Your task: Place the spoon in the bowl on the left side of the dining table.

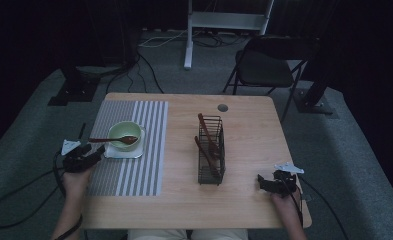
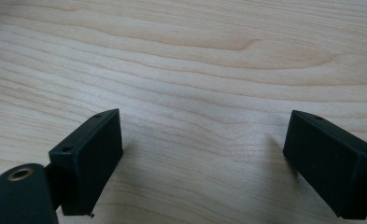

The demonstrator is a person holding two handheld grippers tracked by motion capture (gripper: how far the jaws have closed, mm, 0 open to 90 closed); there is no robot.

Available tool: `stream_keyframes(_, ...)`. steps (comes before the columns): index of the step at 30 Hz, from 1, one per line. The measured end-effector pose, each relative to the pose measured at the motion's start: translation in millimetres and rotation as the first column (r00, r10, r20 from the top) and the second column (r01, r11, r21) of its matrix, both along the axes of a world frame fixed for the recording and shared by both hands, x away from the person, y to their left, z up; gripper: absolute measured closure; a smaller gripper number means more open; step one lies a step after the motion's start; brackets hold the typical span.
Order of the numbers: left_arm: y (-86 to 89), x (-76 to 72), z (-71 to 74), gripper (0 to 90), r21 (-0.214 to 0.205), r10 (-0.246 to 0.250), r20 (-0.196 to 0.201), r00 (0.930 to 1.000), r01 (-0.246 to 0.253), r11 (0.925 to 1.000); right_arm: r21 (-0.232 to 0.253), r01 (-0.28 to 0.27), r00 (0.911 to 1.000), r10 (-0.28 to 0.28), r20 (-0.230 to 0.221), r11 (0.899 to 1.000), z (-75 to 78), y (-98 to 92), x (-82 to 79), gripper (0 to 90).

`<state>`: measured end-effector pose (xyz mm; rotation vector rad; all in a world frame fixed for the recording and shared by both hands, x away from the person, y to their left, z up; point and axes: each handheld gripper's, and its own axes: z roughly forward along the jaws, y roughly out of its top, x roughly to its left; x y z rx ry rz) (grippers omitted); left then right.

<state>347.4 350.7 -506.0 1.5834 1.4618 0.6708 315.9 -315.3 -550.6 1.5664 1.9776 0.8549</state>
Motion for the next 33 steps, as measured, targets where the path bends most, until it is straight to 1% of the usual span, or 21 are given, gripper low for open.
stream_keyframes(2, -1.1, -2.3, -0.3, 38.3, 0.014, -0.001, -0.01, 0.9999, 0.001, 0.9999, 0.0, 0.0, 1.0, 0.0, 0.0, 1.0, 0.0, 0.0, 0.0, 11.1)
stream_keyframes(3, -0.9, -3.1, -0.7, 38.3, 0.008, -0.006, -0.017, 0.9998, 0.006, 1.0, 0.0, 0.0, 1.0, 0.0, 0.0, 1.0, 0.0, 0.0, 0.0, 11.1)
stream_keyframes(5, -1.2, -5.4, -1.9, 36.8, 0.022, -0.002, -0.023, 0.9997, 0.003, 0.9998, 0.0, 0.0, 1.0, 0.0, 0.0, 1.0, 0.0, 0.0, 0.0, 11.1)
stream_keyframes(7, -1.0, -7.2, -4.0, 36.7, 0.014, -0.005, -0.037, 0.9993, 0.006, 0.9999, 0.0, 0.0, 1.0, 0.0, 0.0, 1.0, 0.0, 0.0, 0.0, 11.1)
stream_keyframes(8, -1.4, -8.4, -4.9, 36.7, 0.026, -0.001, -0.04, 0.9992, 0.002, 0.9996, -0.001, -0.001, 1.0, 0.001, 0.0, 1.0, 0.0, -0.1, 0.0, 11.1)
stream_keyframes(9, -1.3, -9.8, -5.7, 36.7, 0.02, -0.002, -0.043, 0.9991, 0.003, 0.9998, 0.0, 0.0, 1.0, 0.0, 0.0, 1.0, 0.0, -0.1, 0.0, 11.1)
stream_keyframes(11, -1.4, -12.9, -8.0, 36.1, -0.006, 0.001, -0.039, 0.9993, -0.001, 1.0, 0.0, -0.001, 1.0, 0.001, 0.0, 1.0, 0.0, -0.1, 0.0, 11.1)
stream_keyframes(12, -1.8, -14.1, -8.8, 33.7, -0.002, -0.001, -0.048, 0.9988, 0.001, 1.0, 0.0, 0.0, 1.0, 0.0, 0.0, 1.0, 0.0, 0.0, 0.0, 11.1)
stream_keyframes(16, -5.1, -19.4, -12.5, 33.6, 0.019, -0.022, -0.073, 0.9971, 0.024, 0.9995, 0.0, 0.0, 1.0, 0.0, 0.0, 1.0, 0.0, 0.0, 0.0, 11.1)
stream_keyframes(17, -5.5, -20.8, -13.0, 33.6, 0.013, -0.028, -0.074, 0.9969, 0.029, 0.9995, -0.001, -0.001, 1.0, 0.001, 0.0, 1.0, 0.0, -0.1, 0.0, 11.1)
stream_keyframes(19, -6.0, -22.3, -13.4, 33.6, 0.016, -0.029, -0.08, 0.9964, 0.03, 0.9994, 0.0, 0.0, 1.0, 0.0, 0.0, 1.0, 0.0, 0.0, 0.0, 11.1)
stream_keyframes(20, -6.6, -26.2, -14.9, 33.6, 0.013, -0.033, -0.087, 0.9957, 0.035, 0.9993, 0.0, 0.0, 1.0, 0.0, 0.0, 1.0, 0.0, 0.0, 0.0, 11.1)
stream_keyframes(24, -6.1, -33.6, -17.9, 33.6, -0.005, -0.022, -0.107, 0.994, 0.021, 0.9998, 0.0, 0.0, 1.0, 0.0, -0.001, 1.0, 0.1, 0.0, 0.0, 11.1)
stream_keyframes(25, -6.3, -36.1, -18.1, 33.6, -0.008, -0.028, -0.106, 0.9939, 0.028, 0.9996, 0.0, 0.001, 1.0, -0.001, -0.001, 1.0, 0.1, 0.1, 0.0, 11.1)
stream_keyframes(27, -7.5, -41.5, -18.0, 33.6, 0.008, -0.037, -0.104, 0.9939, 0.038, 0.9992, 0.001, 0.001, 1.0, -0.001, -0.001, 1.0, 0.1, 0.1, 0.0, 11.1)
stream_keyframes(28, -7.5, -41.5, -18.0, 33.6, 0.008, -0.037, -0.104, 0.9939, 0.038, 0.9992, 0.001, 0.001, 1.0, -0.001, -0.001, 1.0, 0.1, 0.1, 0.0, 11.1)
stream_keyframes(29, -8.3, -47.1, -18.2, 33.6, 0.006, -0.047, -0.096, 0.9943, 0.048, 0.9988, 0.0, 0.001, 1.0, -0.001, -0.001, 1.0, 0.1, 0.1, 0.0, 11.1)
stream_keyframes(30, -8.3, -49.9, -18.2, 33.6, 0.009, -0.045, -0.091, 0.9948, 0.046, 0.9989, 0.0, 0.001, 1.0, -0.001, -0.001, 1.0, 0.1, 0.1, 0.0, 11.1)
stream_keyframes(31, -8.1, -52.5, -18.4, 33.6, 0.001, -0.047, -0.084, 0.9954, 0.047, 0.9989, 0.001, 0.001, 1.0, -0.001, -0.001, 1.0, 0.1, 0.1, 0.0, 11.1)
stream_keyframes(33, -8.1, -57.2, -18.9, 33.6, -0.004, -0.052, -0.084, 0.9951, 0.052, 0.9987, 0.0, 0.001, 1.0, -0.001, -0.001, 1.0, 0.1, 0.1, 0.0, 11.1)
